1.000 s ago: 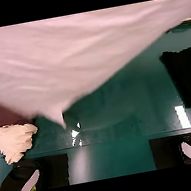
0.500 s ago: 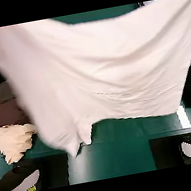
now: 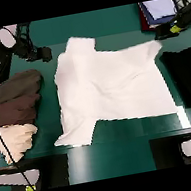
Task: Fold the shirts.
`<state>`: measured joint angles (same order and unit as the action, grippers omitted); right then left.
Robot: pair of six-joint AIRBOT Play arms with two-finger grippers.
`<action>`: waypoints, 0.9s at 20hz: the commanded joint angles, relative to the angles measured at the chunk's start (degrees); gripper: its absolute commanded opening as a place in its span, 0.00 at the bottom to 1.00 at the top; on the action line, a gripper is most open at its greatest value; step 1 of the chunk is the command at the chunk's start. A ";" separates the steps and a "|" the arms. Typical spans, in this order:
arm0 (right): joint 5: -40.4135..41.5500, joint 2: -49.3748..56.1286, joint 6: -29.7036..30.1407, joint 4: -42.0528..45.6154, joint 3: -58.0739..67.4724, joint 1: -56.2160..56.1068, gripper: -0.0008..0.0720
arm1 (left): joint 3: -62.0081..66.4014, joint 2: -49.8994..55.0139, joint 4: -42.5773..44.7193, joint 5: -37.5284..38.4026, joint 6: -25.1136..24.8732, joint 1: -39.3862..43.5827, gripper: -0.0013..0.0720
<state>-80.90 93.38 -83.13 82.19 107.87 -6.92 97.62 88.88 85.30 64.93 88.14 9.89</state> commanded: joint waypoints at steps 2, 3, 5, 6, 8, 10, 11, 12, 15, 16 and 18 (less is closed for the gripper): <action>-4.92 2.97 0.66 -5.11 4.50 1.25 0.52 | -0.57 -1.16 0.33 6.03 -0.04 -4.74 0.75; -5.46 1.46 1.75 -9.05 2.47 2.23 0.52 | -0.70 -2.27 -0.35 9.68 -0.04 -6.40 0.75; -5.81 -2.75 3.30 -13.97 -4.52 4.17 0.52 | -4.35 -5.44 -2.47 13.00 -0.07 -9.05 0.75; -5.75 -5.31 3.72 -15.10 -9.03 4.94 0.52 | -7.85 -7.67 -3.76 12.83 -0.11 -9.81 0.75; -5.62 -10.40 4.61 -15.23 -17.86 6.14 0.52 | -17.73 -13.22 -4.57 11.28 -0.37 -10.05 0.75; -4.83 -15.21 4.81 -15.21 -25.68 6.27 0.52 | -29.31 -19.21 -7.85 9.18 -1.51 -10.05 0.75; -4.00 -17.66 4.85 -15.21 -29.20 6.27 0.52 | -34.73 -21.73 -9.64 8.48 -1.57 -10.05 0.75; -2.78 -19.69 4.87 -15.23 -32.04 6.16 0.52 | -40.17 -24.09 -11.80 7.82 -1.66 -10.05 0.75; 0.57 -25.09 4.87 -15.26 -38.16 5.20 0.51 | -51.98 -27.69 -16.98 4.35 -3.30 -10.05 0.75; 0.94 -26.38 4.87 -15.54 -39.36 5.20 0.51 | -54.73 -27.78 -17.46 2.78 -3.32 -10.05 0.75; 1.42 -29.00 4.87 -16.24 -41.75 5.29 0.51 | -58.97 -27.76 -18.32 -0.61 -3.28 -10.05 0.75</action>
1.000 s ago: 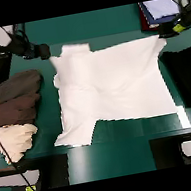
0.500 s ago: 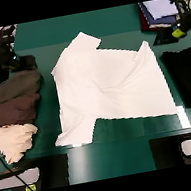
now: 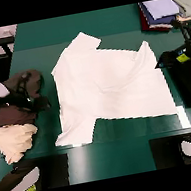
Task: Fold the shirts.
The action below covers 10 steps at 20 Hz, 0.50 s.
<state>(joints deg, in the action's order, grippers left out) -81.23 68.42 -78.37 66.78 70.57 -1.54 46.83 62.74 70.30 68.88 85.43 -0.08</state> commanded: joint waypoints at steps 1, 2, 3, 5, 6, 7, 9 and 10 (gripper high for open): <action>1.51 -4.76 0.09 -0.83 -4.83 -0.09 0.51 | -9.92 -1.62 -5.18 -6.51 -0.79 -0.04 0.75; 1.40 -5.20 0.11 -0.83 -4.83 -0.11 0.51 | -11.21 -1.62 -7.43 -8.11 -1.84 0.11 0.75; 1.51 -5.68 0.11 -0.85 -4.83 -0.11 0.51 | -12.41 -1.62 -10.14 -9.31 -3.45 0.09 0.75; 1.53 -6.36 0.11 -0.85 -4.83 -0.11 0.51 | -14.10 -1.62 -12.41 -9.97 -4.50 0.09 0.75; 1.51 -6.47 0.09 -0.85 -4.83 -0.11 0.51 | -14.51 -1.62 -12.46 -10.23 -4.48 0.09 0.75; 1.51 -6.45 0.09 -0.87 -4.83 -0.11 0.51 | -14.75 -1.62 -12.57 -10.64 -4.46 0.09 0.75; 1.55 -6.43 0.07 -1.07 -4.83 -0.11 0.51 | -14.75 -1.62 -12.85 -11.06 -4.48 0.11 0.75; 1.55 -6.43 0.07 -1.29 -4.83 -0.11 0.51 | -14.75 -1.62 -12.90 -11.65 -4.44 0.11 0.75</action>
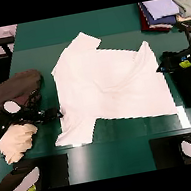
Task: Fold the shirts.
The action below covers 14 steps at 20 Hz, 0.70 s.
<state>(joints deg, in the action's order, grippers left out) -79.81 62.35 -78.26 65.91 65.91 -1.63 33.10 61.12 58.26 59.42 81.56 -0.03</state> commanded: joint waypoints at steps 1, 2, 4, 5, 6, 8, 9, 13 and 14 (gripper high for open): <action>0.15 -0.35 -0.04 -0.44 -0.17 -0.02 0.51 | -1.03 0.07 -1.01 -3.04 -0.59 0.04 0.75; 0.24 -0.35 -0.07 -0.44 -0.17 -0.02 0.51 | -1.03 0.07 -1.14 -3.52 -0.57 0.07 0.75; 0.24 -0.35 -0.07 -0.42 -0.17 -0.02 0.51 | -1.03 0.07 -1.53 -3.48 -0.61 0.07 0.75; 0.31 -0.35 -0.09 -0.44 -0.17 -0.04 0.51 | -1.03 0.07 -1.53 -3.45 -0.61 0.07 0.75; 0.39 -0.33 -0.11 -0.44 -0.17 -0.02 0.51 | -1.03 0.07 -1.55 -3.45 -0.61 0.07 0.75; 0.42 -0.31 -0.09 -0.42 -0.17 -0.02 0.51 | -1.03 0.07 -1.55 -3.93 -0.63 1.64 0.75; 0.48 -0.31 -0.11 -0.42 -0.17 -0.02 0.51 | -1.03 0.07 -1.53 -4.52 -0.66 3.43 0.75; 0.31 -0.33 -0.11 -0.26 -0.17 0.00 0.51 | -0.94 0.04 -0.79 -5.40 -0.59 6.75 0.05; 0.22 -0.33 -0.11 -0.04 -0.17 0.00 0.51 | -0.55 0.04 0.52 -4.90 -0.50 6.75 0.05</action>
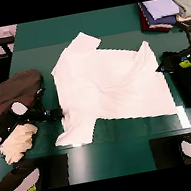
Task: Fold the shirts.
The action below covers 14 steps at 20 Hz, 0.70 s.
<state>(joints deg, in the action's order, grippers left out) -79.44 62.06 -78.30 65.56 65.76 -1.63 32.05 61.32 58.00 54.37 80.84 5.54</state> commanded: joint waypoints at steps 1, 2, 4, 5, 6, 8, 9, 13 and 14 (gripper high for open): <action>-0.63 -0.04 -0.07 0.57 -0.02 0.04 0.51 | 1.55 -0.15 3.32 1.77 1.22 1.18 0.05; -1.66 -0.04 -0.04 0.57 -0.02 0.57 0.51 | 3.23 -0.17 6.58 4.13 3.15 1.18 0.05; -5.31 -0.04 -0.07 0.63 -0.11 3.08 0.51 | 7.45 -1.73 14.03 8.70 4.94 1.18 0.05; -7.34 -0.04 -0.07 1.11 -0.13 5.16 0.51 | 9.27 -3.17 16.68 9.86 5.49 1.18 0.05; -9.01 -0.04 -0.50 3.23 -0.17 7.17 0.51 | 11.04 -4.85 18.47 10.64 6.51 1.18 0.05; -10.03 -0.85 -2.64 8.68 -2.82 11.28 0.51 | 13.40 -7.78 18.12 11.21 6.69 1.20 0.05; -9.64 -1.73 -2.78 10.01 -5.90 13.68 0.51 | 13.86 -8.83 17.64 11.06 6.73 1.20 0.05; -7.34 -3.19 -2.62 9.46 -22.60 25.49 0.73 | 13.94 -9.55 15.74 10.71 6.73 1.20 0.05; -6.05 -3.19 -2.60 8.24 -25.88 27.76 0.73 | 13.94 -9.53 15.37 10.36 6.73 1.20 0.05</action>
<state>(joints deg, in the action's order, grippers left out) -87.20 59.46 -80.66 74.06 48.93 19.31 45.34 52.58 73.76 64.75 87.24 6.72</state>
